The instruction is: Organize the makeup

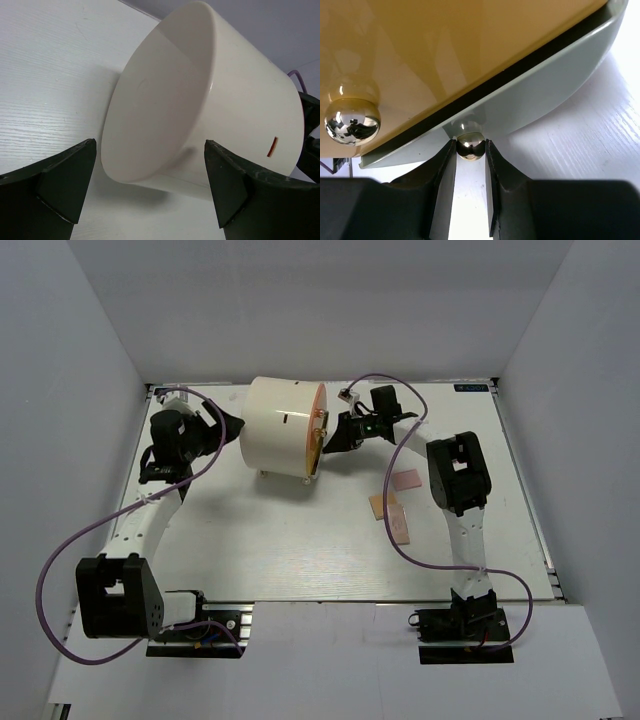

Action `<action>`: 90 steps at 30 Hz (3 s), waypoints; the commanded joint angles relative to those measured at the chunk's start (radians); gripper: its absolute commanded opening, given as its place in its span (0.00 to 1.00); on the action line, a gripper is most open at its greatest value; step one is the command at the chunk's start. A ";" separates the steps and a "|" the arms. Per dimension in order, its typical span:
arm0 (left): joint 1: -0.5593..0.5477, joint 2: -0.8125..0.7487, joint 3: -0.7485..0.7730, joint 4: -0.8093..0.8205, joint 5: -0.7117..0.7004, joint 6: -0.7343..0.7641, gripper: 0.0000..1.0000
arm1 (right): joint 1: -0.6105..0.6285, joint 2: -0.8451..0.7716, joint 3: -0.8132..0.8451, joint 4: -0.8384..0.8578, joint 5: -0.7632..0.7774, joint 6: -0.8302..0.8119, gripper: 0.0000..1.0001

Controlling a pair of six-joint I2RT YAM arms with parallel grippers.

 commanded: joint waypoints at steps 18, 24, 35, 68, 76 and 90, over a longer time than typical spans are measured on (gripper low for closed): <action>-0.134 0.026 0.331 -0.191 0.175 0.338 0.98 | -0.015 0.025 0.074 -0.179 0.103 -0.089 0.13; -0.232 0.055 0.419 -0.271 0.041 0.406 0.98 | 0.014 0.082 0.188 -0.226 0.109 -0.078 0.13; -0.404 0.126 0.492 -0.377 -0.287 0.524 0.98 | 0.065 0.165 0.347 -0.277 0.121 -0.054 0.13; -0.719 0.449 0.696 -0.432 -1.068 0.607 0.98 | 0.034 0.070 0.154 -0.206 0.083 -0.063 0.12; -0.710 0.453 0.701 -0.461 -1.071 0.587 0.98 | -0.021 -0.001 0.038 -0.202 0.084 -0.115 0.12; -0.691 0.489 0.729 -0.502 -1.077 0.532 0.98 | -0.090 -0.052 -0.073 -0.243 0.084 -0.193 0.12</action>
